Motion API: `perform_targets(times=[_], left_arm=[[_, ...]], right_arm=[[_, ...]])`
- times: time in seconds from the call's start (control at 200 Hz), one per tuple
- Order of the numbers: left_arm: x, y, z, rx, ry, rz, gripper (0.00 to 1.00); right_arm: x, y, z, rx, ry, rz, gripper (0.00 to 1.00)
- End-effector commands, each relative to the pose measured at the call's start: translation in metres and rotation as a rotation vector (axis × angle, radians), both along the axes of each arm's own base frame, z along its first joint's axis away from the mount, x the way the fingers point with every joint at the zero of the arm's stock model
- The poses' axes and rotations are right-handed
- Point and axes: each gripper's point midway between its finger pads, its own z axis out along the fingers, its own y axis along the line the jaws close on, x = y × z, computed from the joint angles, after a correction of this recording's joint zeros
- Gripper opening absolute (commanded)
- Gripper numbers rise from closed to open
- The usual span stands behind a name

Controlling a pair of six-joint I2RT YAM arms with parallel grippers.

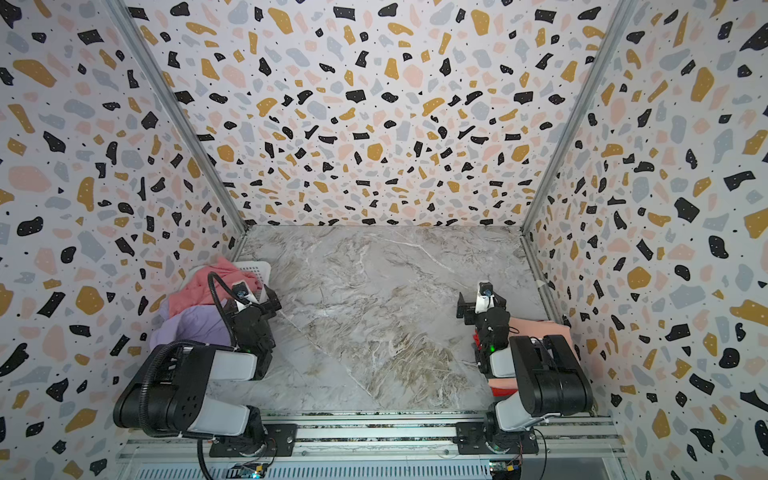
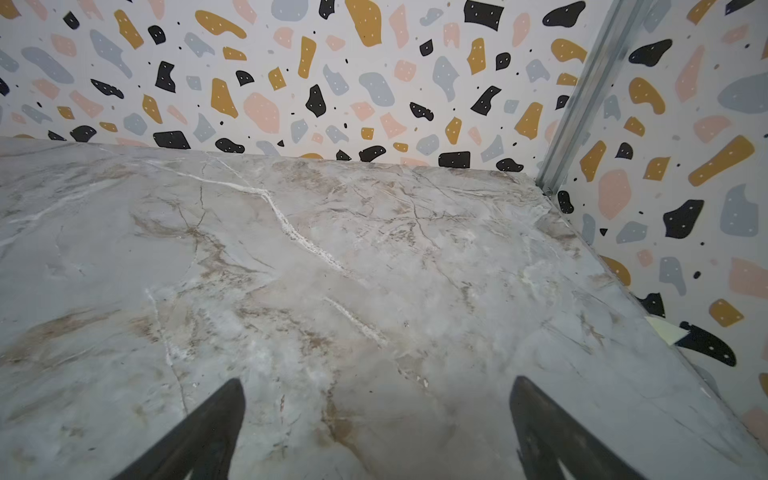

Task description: Fold and stack the t-shirts

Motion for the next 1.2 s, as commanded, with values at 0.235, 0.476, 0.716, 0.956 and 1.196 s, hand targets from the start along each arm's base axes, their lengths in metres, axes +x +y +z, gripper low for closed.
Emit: perform_targets(times=[0.235, 0.476, 0.716, 0.956, 1.196], left_arm=[[-0.004, 0.0, -0.009, 0.004, 0.028, 0.001, 1.0], [-0.004, 0.0, -0.008, 0.004, 0.026, 0.001, 0.99], [-0.004, 0.0, -0.008, 0.004, 0.026, 0.002, 1.0], [-0.003, 0.0, -0.009, 0.004, 0.028, 0.002, 0.99], [0.015, -0.008, 0.007, 0.014, 0.091, -0.045, 0.99]], right_arm=[[0.001, 0.001, 0.009, -0.002, -0.029, 0.001, 0.99], [0.001, 0.001, 0.01, -0.003, -0.029, 0.001, 0.99], [0.001, 0.001, 0.009, -0.004, -0.025, 0.002, 0.99], [0.001, 0.001, 0.009, -0.003, -0.026, 0.003, 0.99], [0.007, 0.003, 0.023, -0.03, 0.009, -0.023, 0.99]])
